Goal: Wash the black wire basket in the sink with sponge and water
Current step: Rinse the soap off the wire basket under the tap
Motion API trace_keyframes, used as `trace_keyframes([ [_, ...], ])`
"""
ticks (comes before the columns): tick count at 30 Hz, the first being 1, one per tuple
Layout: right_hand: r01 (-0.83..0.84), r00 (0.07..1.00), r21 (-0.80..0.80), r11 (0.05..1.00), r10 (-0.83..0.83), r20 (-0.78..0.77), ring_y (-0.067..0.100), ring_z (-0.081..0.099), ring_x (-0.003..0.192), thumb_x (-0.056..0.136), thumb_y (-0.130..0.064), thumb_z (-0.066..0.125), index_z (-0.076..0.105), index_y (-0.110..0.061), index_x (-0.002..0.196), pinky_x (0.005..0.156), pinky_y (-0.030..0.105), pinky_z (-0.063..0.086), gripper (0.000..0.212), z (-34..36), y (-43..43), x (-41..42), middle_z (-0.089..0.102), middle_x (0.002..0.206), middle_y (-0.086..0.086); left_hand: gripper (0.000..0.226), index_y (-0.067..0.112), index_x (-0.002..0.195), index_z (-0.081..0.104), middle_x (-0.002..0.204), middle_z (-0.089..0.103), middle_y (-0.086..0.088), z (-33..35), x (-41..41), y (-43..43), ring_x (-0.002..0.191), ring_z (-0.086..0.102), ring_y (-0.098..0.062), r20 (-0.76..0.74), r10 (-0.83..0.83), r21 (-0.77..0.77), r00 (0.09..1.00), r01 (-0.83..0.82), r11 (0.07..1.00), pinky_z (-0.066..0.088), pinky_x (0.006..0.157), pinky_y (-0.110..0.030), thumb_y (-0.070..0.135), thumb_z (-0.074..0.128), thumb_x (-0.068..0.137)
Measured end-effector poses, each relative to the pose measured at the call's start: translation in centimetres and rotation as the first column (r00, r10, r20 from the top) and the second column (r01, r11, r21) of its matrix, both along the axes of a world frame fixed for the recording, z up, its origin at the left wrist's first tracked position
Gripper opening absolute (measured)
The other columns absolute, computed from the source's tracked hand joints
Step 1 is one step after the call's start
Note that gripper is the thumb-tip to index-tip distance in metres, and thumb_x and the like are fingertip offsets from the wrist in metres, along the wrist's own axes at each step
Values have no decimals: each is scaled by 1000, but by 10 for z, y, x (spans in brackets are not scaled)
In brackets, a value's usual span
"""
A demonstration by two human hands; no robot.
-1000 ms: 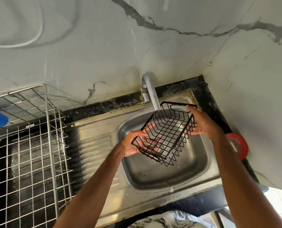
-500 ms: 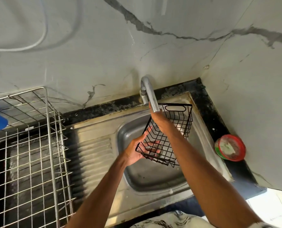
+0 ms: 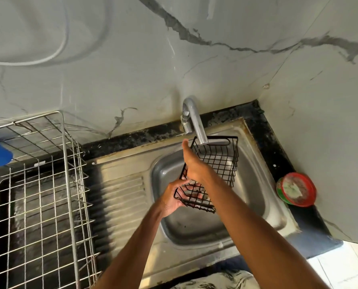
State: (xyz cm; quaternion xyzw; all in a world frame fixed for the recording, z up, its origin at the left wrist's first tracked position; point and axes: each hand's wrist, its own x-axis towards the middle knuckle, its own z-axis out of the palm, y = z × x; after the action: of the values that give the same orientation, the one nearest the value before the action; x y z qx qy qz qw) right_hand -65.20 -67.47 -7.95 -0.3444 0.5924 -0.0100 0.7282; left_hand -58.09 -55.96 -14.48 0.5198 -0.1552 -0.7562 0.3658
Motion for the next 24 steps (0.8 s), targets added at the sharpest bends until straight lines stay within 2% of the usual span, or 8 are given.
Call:
trace_keyframes([
  [3, -25, 973, -111, 993, -1, -231, 40, 12, 152, 85, -80, 45, 5, -17, 161, 120, 60, 22, 106, -16, -19, 4, -3, 167, 17, 51, 46, 142, 54, 128, 69, -16, 0, -10, 4, 106, 67, -44, 3, -36, -43, 999, 36, 998, 54, 95, -59, 34, 58, 92],
  [5, -38, 921, -246, 969, -61, -384, 44, -4, 152, 89, -58, 63, -11, -6, 158, 123, 57, 15, 113, -20, -23, -2, -18, 163, 25, 60, 48, 150, 43, 131, 68, -14, -1, -18, 7, 105, 69, -44, 24, -70, -36, 997, 71, 997, 56, 92, -56, 34, 57, 93],
  [10, -46, 929, -307, 951, -72, -363, 43, -15, 151, 92, -45, 64, -24, 0, 153, 126, 51, 6, 116, -23, -15, -13, -33, 159, 24, 69, 41, 158, 34, 137, 65, -17, -9, -32, 22, 108, 69, -46, 15, -101, 17, 995, 101, 995, 57, 92, -55, 31, 58, 94],
  [14, -176, 960, -270, 947, 103, -262, 41, 15, 152, 88, -46, 68, -18, -3, 155, 120, 47, 30, 117, -42, 25, -6, -7, 166, 21, 60, 14, 138, 58, 119, 68, -21, -2, -21, 17, 100, 69, -39, 42, -33, 39, 999, 32, 999, 53, 94, -56, 38, 59, 83],
  [18, -261, 940, -212, 942, 198, -278, 26, 59, 111, 82, -48, 72, 25, 8, 148, 69, 27, 52, 98, -45, 35, 3, 46, 126, 17, 52, 4, 112, 65, 102, 72, -16, 0, -2, 12, 93, 67, -30, 89, -1, 28, 996, -2, 1000, 56, 88, -52, 45, 48, 85],
  [20, -187, 951, -263, 947, 107, -290, 31, 51, 126, 77, -48, 75, 16, 7, 151, 86, 31, 55, 109, -37, 23, 7, 38, 141, 21, 39, 8, 105, 61, 82, 72, -8, 7, 1, 6, 80, 67, -23, 95, -7, 24, 995, 5, 1000, 58, 78, -39, 36, 51, 80],
  [22, -187, 936, -351, 918, 59, -346, 43, 8, 152, 84, -39, 73, -11, 8, 154, 122, 45, 27, 119, -28, 8, 10, -4, 162, 29, 32, 11, 106, 55, 62, 68, -2, 19, -5, 1, 60, 66, -16, 84, -20, -7, 996, 20, 1000, 54, 60, -23, 24, 52, 77],
  [24, -188, 915, -421, 888, 3, -403, 42, -14, 151, 89, -35, 69, -21, 9, 151, 127, 46, 5, 117, -11, 2, 10, -24, 160, 29, 20, 11, 110, 53, 53, 65, 1, 31, -14, 4, 47, 64, -11, 85, -52, -52, 995, 57, 997, 50, 48, -18, 12, 46, 91],
])
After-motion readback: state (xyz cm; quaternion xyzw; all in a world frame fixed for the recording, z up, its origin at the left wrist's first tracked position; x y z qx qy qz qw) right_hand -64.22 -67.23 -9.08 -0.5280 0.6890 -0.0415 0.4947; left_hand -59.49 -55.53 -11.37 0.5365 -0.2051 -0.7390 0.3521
